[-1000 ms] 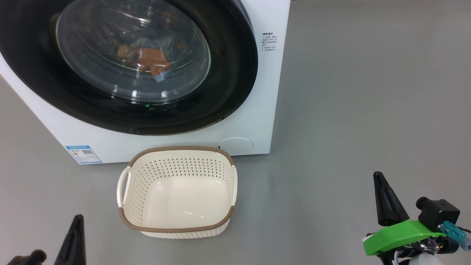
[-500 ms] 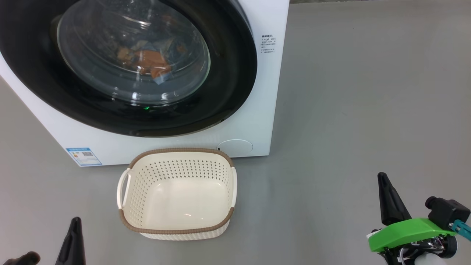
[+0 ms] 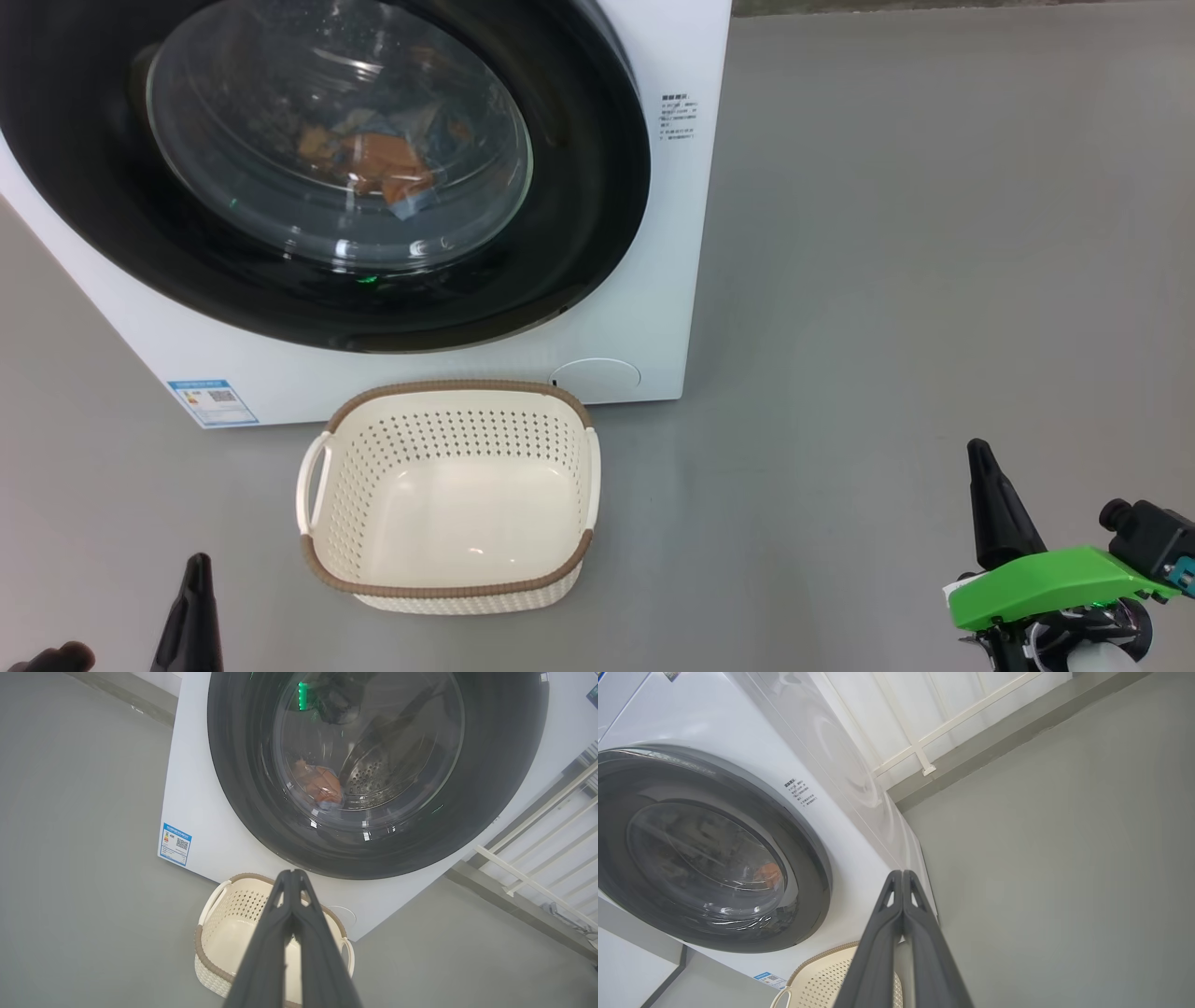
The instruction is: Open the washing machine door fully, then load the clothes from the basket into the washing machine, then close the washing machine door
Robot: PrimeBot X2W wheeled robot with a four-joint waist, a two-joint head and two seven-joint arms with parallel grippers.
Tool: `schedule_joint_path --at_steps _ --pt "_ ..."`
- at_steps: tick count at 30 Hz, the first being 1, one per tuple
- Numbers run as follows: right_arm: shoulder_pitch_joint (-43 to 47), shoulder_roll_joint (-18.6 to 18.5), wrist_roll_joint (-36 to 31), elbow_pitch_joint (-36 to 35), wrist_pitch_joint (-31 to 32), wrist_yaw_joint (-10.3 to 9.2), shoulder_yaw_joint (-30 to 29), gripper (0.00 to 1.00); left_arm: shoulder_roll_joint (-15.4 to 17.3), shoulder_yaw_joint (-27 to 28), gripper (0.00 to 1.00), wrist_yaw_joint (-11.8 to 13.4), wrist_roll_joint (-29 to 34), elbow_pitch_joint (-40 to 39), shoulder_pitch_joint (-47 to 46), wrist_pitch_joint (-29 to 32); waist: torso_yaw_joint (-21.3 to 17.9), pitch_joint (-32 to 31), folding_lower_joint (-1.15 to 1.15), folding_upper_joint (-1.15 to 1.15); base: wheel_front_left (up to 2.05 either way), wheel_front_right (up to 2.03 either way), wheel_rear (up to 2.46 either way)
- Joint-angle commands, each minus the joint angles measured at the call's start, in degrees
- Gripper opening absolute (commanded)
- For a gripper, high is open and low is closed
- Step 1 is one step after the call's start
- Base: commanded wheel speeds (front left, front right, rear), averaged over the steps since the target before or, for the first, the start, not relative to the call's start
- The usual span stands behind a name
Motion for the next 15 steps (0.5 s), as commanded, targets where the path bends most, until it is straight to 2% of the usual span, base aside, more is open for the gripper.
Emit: schedule_joint_path --at_steps 1,15 --pt "-1.3 -0.57 2.33 -1.7 0.4 -0.04 -0.17 0.0 0.67 1.16 0.0 0.01 -2.17 -1.84 -1.94 0.5 -0.02 -0.07 0.0 0.0 0.0 0.0 0.0" --pt "-1.32 -0.6 10.39 -2.04 2.61 -0.06 -0.7 0.0 -0.39 1.68 0.0 0.01 -9.45 -2.18 -2.44 2.69 -0.14 -0.52 0.0 0.0 0.0 0.0 0.0"
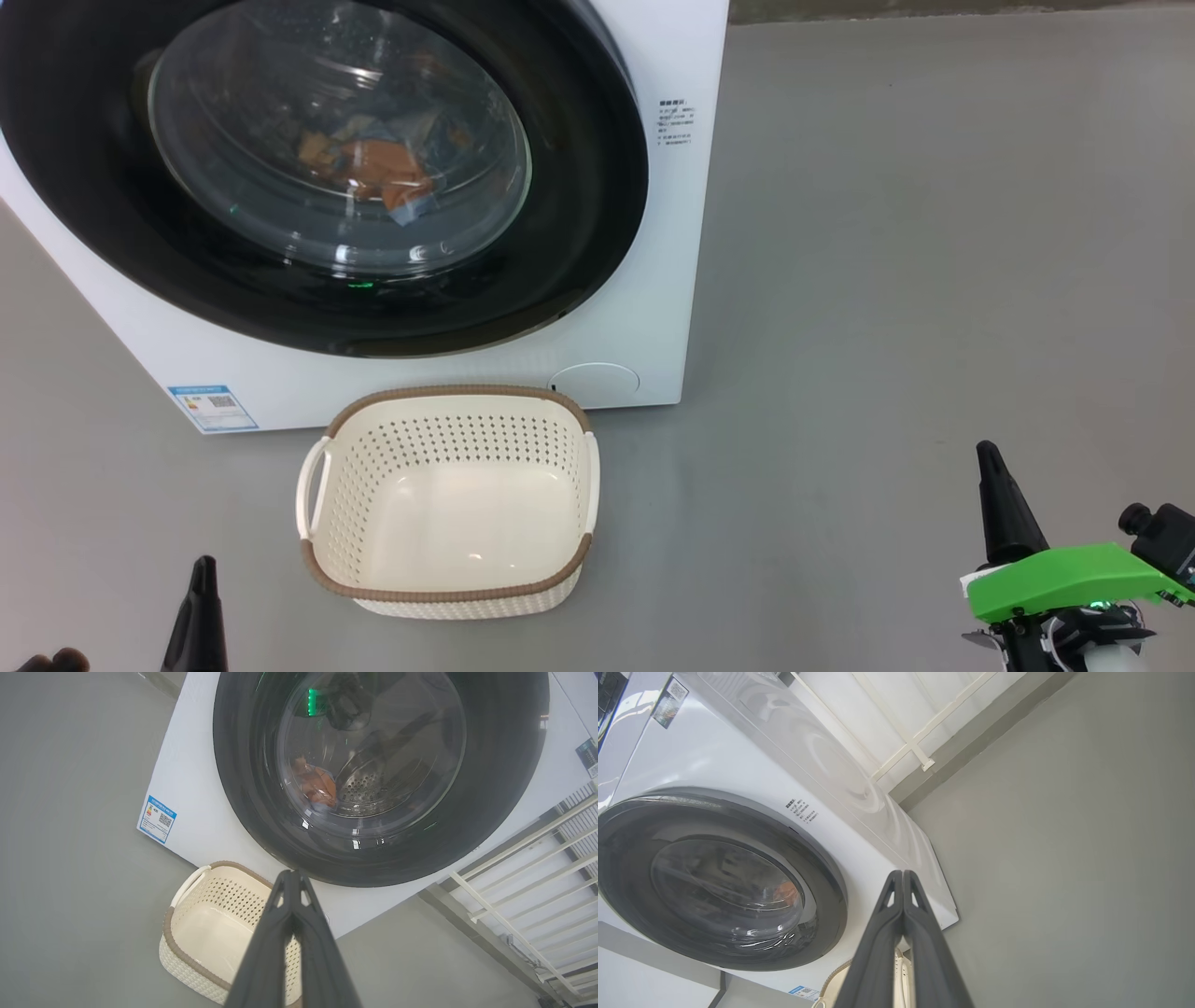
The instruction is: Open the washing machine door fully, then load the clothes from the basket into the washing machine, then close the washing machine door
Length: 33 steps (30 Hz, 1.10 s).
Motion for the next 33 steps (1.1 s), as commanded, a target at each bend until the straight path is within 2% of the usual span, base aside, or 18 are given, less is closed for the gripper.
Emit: schedule_joint_path --at_steps 1,33 --pt "-1.32 -0.61 1.66 -1.71 0.38 -0.06 0.19 0.0 0.66 1.33 0.0 0.01 -1.54 -1.84 -2.4 0.3 -0.01 -0.05 0.0 0.0 0.0 0.0 0.0" --pt "-1.36 -0.68 20.88 -2.5 5.65 -0.1 -1.08 0.0 -1.88 2.56 0.0 0.02 -18.9 -2.63 -3.59 5.53 -0.29 -1.1 0.0 0.0 0.0 0.0 0.0"
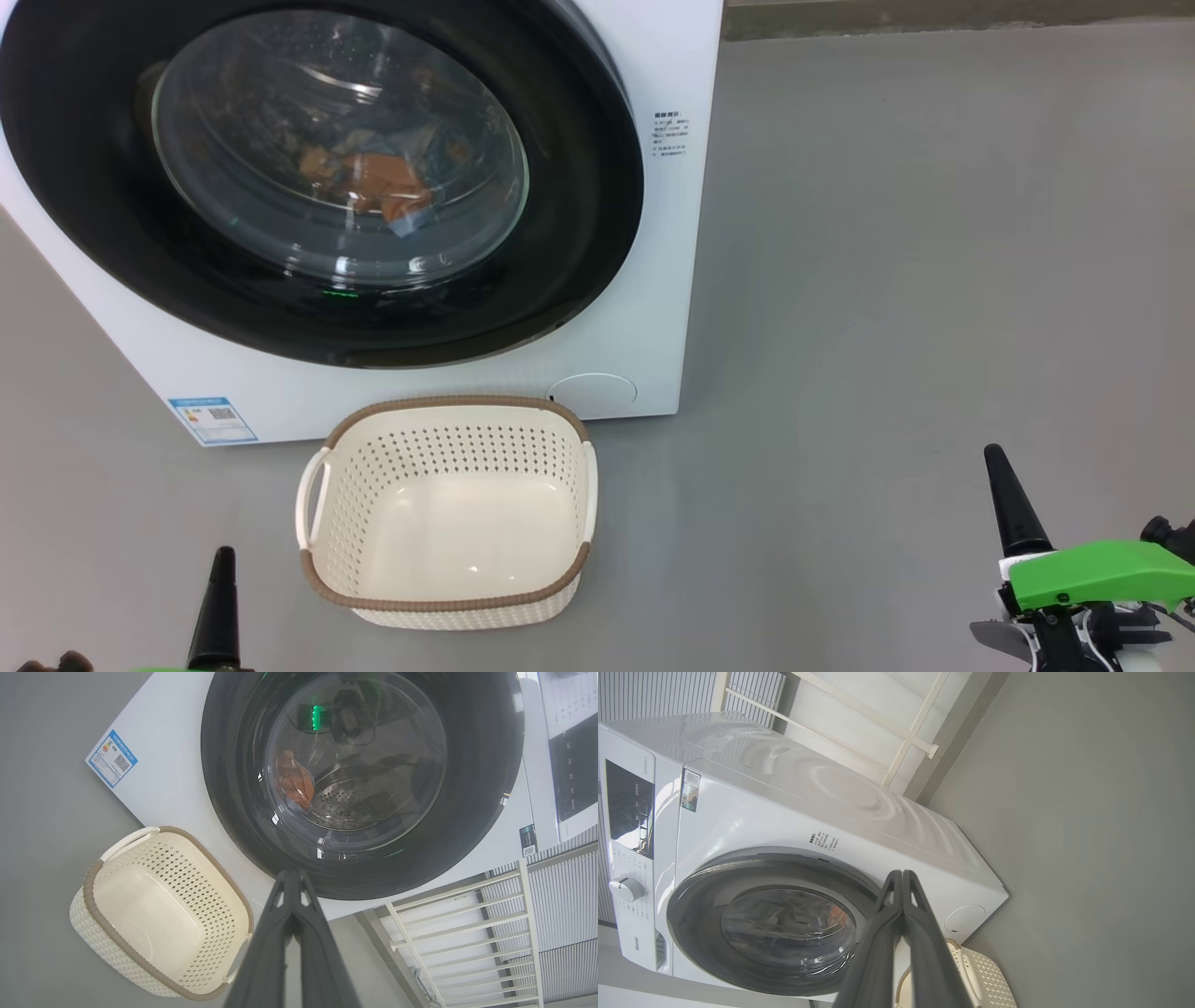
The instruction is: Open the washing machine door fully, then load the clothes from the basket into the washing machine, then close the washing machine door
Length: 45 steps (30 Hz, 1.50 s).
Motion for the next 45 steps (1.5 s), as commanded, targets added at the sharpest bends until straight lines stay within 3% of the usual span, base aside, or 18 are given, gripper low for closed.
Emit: schedule_joint_path --at_steps 1,40,45 --pt "-1.36 -0.66 1.48 -1.8 0.37 0.05 0.58 0.0 0.58 1.51 0.0 0.01 -1.15 -1.8 -2.47 0.44 -0.01 -0.03 0.0 0.0 0.0 0.0 0.0" --pt "-1.4 -0.76 26.27 -2.83 7.13 0.0 -1.04 0.0 -2.69 3.06 0.0 0.02 -23.55 -2.82 -3.99 7.15 -0.37 -1.38 0.0 0.0 0.0 0.0 0.0" --pt "-1.4 -0.76 26.66 -2.85 7.24 0.0 -1.06 0.0 -2.74 3.08 0.0 0.02 -23.9 -2.84 -4.01 7.25 -0.38 -1.4 0.0 0.0 0.0 0.0 0.0"
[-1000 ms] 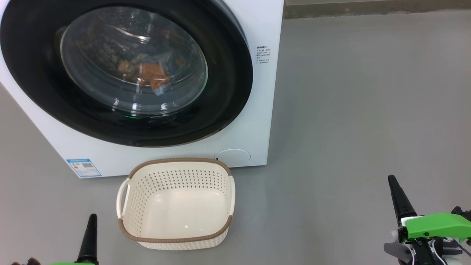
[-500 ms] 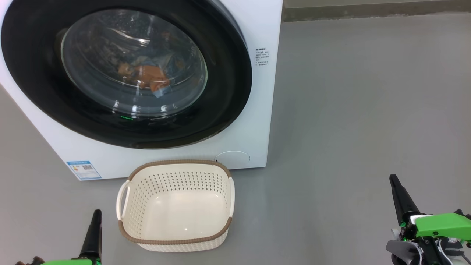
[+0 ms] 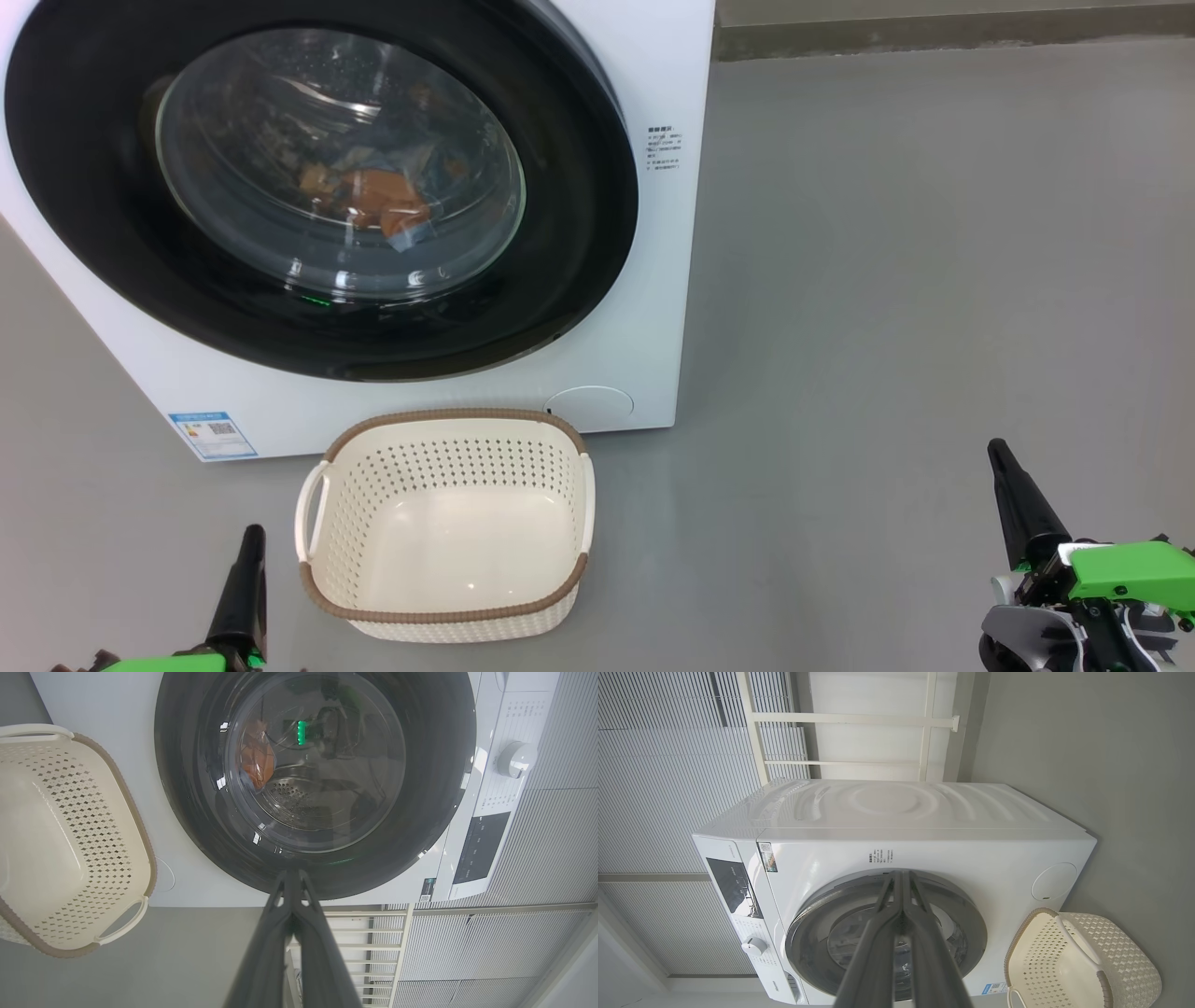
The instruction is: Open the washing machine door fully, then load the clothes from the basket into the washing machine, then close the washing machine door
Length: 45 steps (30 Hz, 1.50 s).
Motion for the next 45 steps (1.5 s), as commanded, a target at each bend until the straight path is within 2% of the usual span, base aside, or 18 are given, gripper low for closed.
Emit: schedule_joint_path --at_steps 1,45 --pt "-1.4 -0.7 0.28 -1.72 0.27 0.01 1.03 0.0 0.47 1.91 0.0 0.02 -0.43 -1.81 -2.44 0.39 0.0 0.0 0.0 0.0 0.0 0.0 0.0" --pt "-1.4 -0.7 0.3 -1.73 0.25 0.01 1.05 0.0 0.47 1.89 0.0 0.02 -0.45 -1.81 -2.44 0.37 0.0 0.0 0.0 0.0 0.0 0.0 0.0"
